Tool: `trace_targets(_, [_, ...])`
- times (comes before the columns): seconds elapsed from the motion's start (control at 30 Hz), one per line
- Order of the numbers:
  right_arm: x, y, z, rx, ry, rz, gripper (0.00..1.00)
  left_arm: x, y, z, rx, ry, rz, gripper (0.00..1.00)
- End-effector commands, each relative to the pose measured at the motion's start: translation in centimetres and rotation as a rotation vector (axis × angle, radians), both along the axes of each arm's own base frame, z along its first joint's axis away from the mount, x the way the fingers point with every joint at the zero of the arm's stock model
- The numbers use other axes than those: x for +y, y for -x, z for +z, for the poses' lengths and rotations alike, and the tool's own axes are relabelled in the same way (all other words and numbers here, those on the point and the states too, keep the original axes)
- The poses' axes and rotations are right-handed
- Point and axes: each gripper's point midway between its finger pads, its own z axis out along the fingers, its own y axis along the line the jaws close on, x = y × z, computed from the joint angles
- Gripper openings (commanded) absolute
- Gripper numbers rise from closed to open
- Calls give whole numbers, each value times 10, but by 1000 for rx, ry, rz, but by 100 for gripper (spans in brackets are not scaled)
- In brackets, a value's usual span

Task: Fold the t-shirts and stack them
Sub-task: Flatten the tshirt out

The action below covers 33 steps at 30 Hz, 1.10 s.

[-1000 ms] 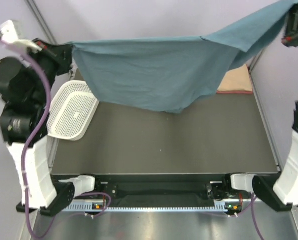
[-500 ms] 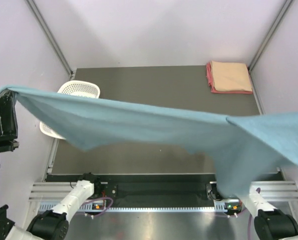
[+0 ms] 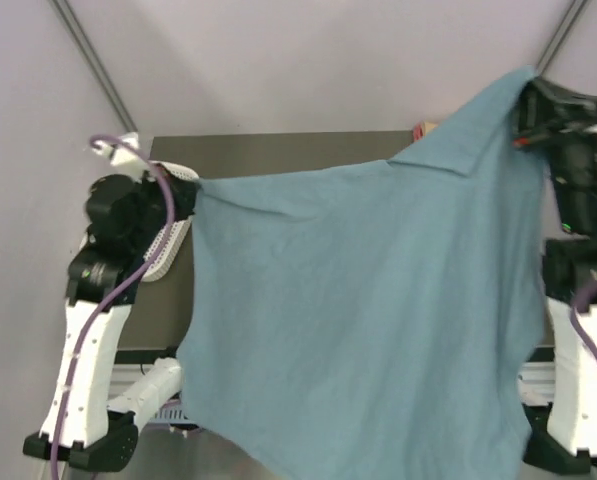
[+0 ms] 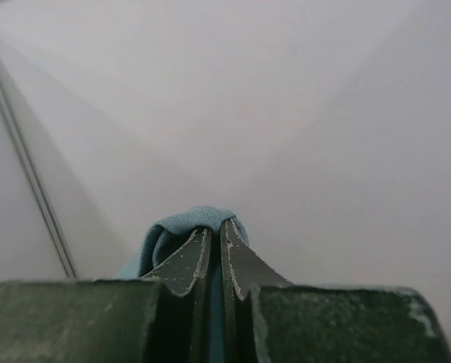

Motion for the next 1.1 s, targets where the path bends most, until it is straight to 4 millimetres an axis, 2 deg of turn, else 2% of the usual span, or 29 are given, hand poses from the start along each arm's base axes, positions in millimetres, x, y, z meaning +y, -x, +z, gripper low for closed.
trace_targets(0.0, [4,-74,-68,138,24,2,0,-1,-23,-58,136,-51,11,0])
trace_targets(0.03, [5,-85,-81,158,29,2,0,-2,-28,-90,216,-68,10,0])
trace_targets(0.07, [6,-105,-115,227,46,-2,0,-3,-31,-110,267,-79,10,0])
trace_targets(0.1, [6,-123,-137,273,54,-6,0,-4,-36,-146,361,-98,9,0])
trace_targets(0.17, [5,-148,-178,347,65,-13,0,-4,-39,-179,452,-117,9,0])
trace_targets(0.2, [6,-169,-204,402,71,-13,0,-4,-42,-209,539,-134,8,0])
trace_targets(0.27, [4,-191,-230,450,82,-19,0,-5,-45,-237,623,-152,7,0])
trace_targets(0.3, [3,-210,-254,504,89,-21,0,-5,-51,-258,694,-165,10,0])
trace_targets(0.37, [3,-229,-265,526,100,-25,0,-6,-59,-276,755,-176,11,0])
trace_targets(0.4, [3,-246,-286,576,104,-22,0,-6,-70,-288,797,-183,15,0])
trace_targets(0.43, [1,-255,-291,587,107,-25,0,-27,-190,-182,181,-59,28,0])
trace_targets(0.47, [1,-262,-285,576,110,-29,0,-27,-208,-167,108,-44,35,0])
trace_targets(0.5, [0,-277,-303,614,114,-30,0,-20,-222,-174,104,-114,33,0])
trace_targets(0.53, [-1,-283,-307,619,123,-33,0,36,-233,-174,106,-175,343,99])
trace_targets(0.57, [-2,-296,-310,628,124,-36,0,38,-241,-183,123,-175,342,1])
trace_targets(0.6, [-3,-301,-314,643,122,-38,0,38,-248,-171,98,-160,342,0])
trace_targets(0.67, [-6,-314,-303,631,115,-43,0,37,-258,-168,94,-148,333,0])
trace_targets(0.7, [-7,-317,-298,625,107,-53,0,37,-263,-148,58,-133,333,0])
trace_targets(0.73, [-8,-318,-295,631,106,-57,0,37,-265,-141,52,-128,332,0])
trace_targets(0.77, [-8,-321,-276,597,101,-59,0,37,-265,-128,33,-114,332,0])
trace_targets(0.8, [-8,-321,-265,580,100,-61,0,35,-266,-106,-8,-98,320,0])
trace_targets(0.83, [-8,-320,-255,564,96,-61,0,34,-265,-93,-33,-86,316,0])
trace_targets(0.87, [-8,-315,-232,523,95,-61,0,33,-261,-70,-79,-69,302,0])
trace_targets(0.93, [-7,-307,-202,474,104,-56,0,30,-251,-41,-134,-52,281,0])
trace_targets(0.97, [-5,-296,-183,439,111,-48,0,28,-246,-24,-161,-45,265,0])
trace_targets(1.03, [-3,-281,-159,392,118,-46,0,26,-232,3,-207,-32,244,0])
trace_targets(1.07, [-3,-264,-139,351,122,-44,0,25,-226,14,-226,-23,237,0])
